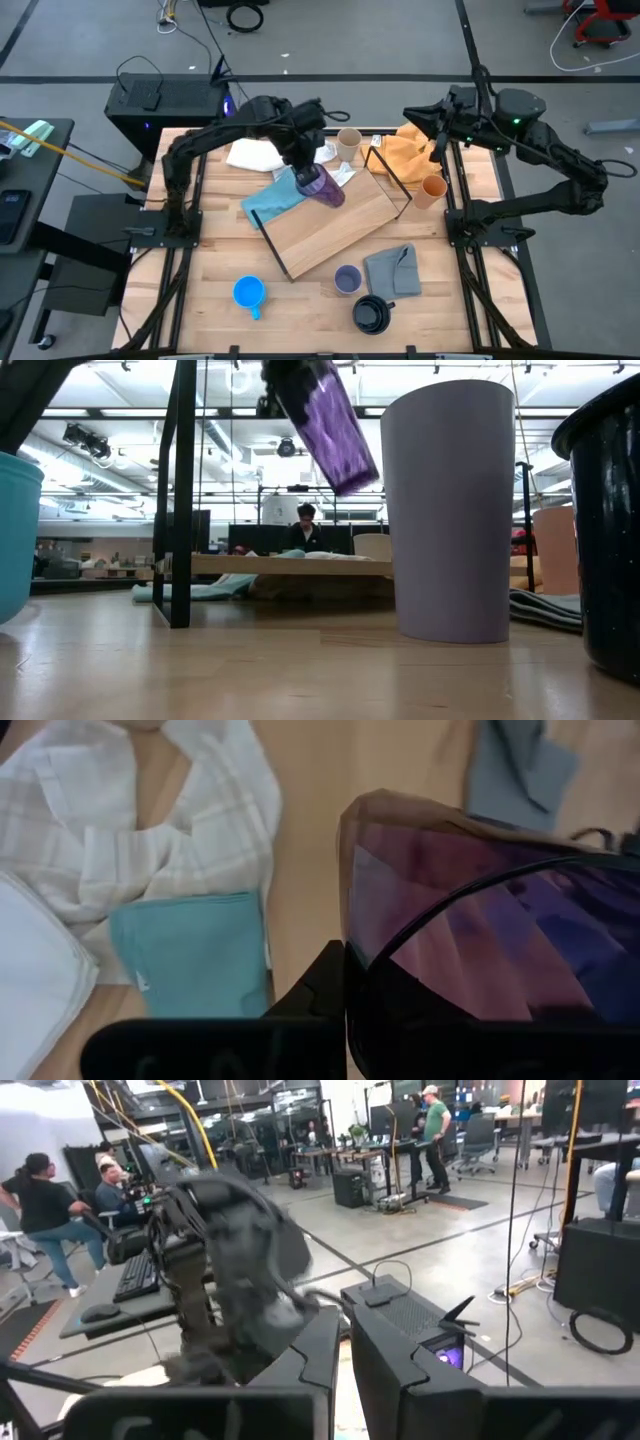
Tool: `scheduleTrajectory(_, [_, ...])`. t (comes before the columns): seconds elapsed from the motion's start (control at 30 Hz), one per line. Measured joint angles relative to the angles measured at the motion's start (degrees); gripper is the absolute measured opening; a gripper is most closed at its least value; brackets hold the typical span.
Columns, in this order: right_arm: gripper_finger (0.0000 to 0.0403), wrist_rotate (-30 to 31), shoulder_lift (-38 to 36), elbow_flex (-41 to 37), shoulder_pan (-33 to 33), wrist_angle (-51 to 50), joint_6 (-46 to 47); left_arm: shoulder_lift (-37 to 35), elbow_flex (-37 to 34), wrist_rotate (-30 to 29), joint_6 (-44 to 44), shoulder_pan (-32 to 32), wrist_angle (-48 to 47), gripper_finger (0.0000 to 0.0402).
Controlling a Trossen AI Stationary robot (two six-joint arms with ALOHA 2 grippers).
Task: Stack small to large cups/mugs on shelf
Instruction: Put the purple glass on the shelf
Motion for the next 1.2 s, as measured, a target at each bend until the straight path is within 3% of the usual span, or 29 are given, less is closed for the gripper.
scheduleTrajectory(0.33, [0.0038, -0.2, -1.02, 0.0, 0.02, -3.14, 0.0, 3.31, 0.12, 1.05, -0.94, 1.3, 5.68, 0.0012])
scheduleTrajectory(0.53, [0.0038, -0.22, -1.0, 0.0, 0.02, -3.87, 0.0, 4.15, 7.63, 1.43, -3.29, 3.12, 9.28, 0.0012])
scheduleTrajectory(0.67, [0.0038, -0.23, -0.98, 0.0, 0.04, -3.85, 0.01, 4.03, 7.73, 2.04, -6.64, 4.42, 16.49, 0.0012])
scheduleTrajectory(0.93, [0.0038, -0.41, -1.35, 0.0, 0.22, -4.09, 0.85, 5.13, 7.89, 2.28, -2.76, 5.44, 10.96, 0.0012])
scheduleTrajectory(1.0, [0.0038, -0.41, -1.37, 0.0, 0.24, -4.09, 0.96, 5.15, 7.72, 1.84, -0.64, 5.53, 5.76, 0.0012])
scheduleTrajectory(1.2, [0.0038, -0.41, -1.33, 0.0, 0.2, -4.11, 0.94, 5.06, 7.89, -3.1, 4.22, 4.98, -3.91, 0.0012])
